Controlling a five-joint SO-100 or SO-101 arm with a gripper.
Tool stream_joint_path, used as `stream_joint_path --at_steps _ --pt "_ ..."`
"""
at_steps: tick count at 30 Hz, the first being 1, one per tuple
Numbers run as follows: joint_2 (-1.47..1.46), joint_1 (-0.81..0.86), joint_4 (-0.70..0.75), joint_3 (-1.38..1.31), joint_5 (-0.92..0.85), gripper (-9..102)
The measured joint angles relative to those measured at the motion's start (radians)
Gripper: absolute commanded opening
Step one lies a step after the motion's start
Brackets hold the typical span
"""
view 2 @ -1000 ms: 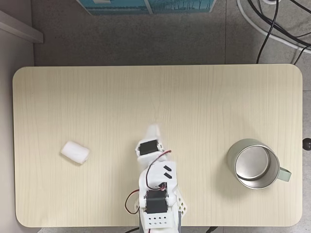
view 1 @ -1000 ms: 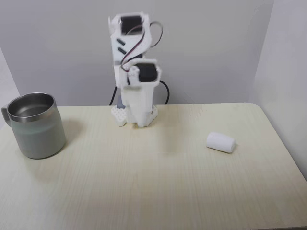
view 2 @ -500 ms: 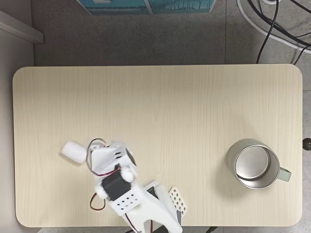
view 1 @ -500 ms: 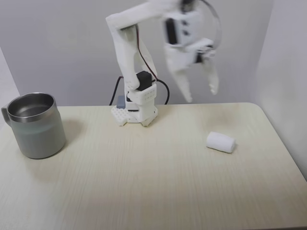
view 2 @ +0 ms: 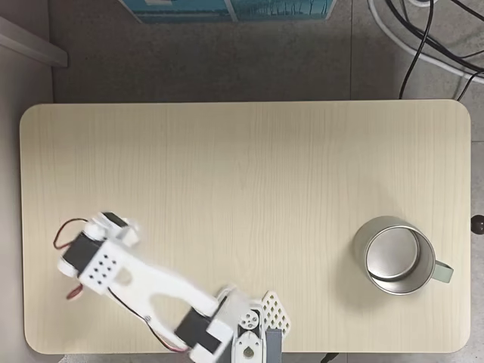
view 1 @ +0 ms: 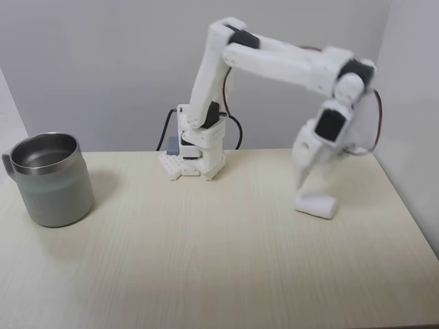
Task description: Grasp a dressing and put it in the cup.
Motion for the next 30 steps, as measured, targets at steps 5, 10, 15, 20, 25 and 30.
stream_joint_path --at_steps 5,10,15,20,25,30 --pt "0.098 0.005 -0.041 0.034 -0.005 25" --pt "0.175 0.002 -0.057 0.064 -0.006 25" --pt "0.207 0.002 -0.080 0.064 -0.006 24" --pt "0.245 0.002 -0.104 0.067 -0.006 21" --pt "0.261 0.000 -0.109 0.072 -0.011 0" --pt "0.262 0.000 -0.117 0.072 -0.008 0"
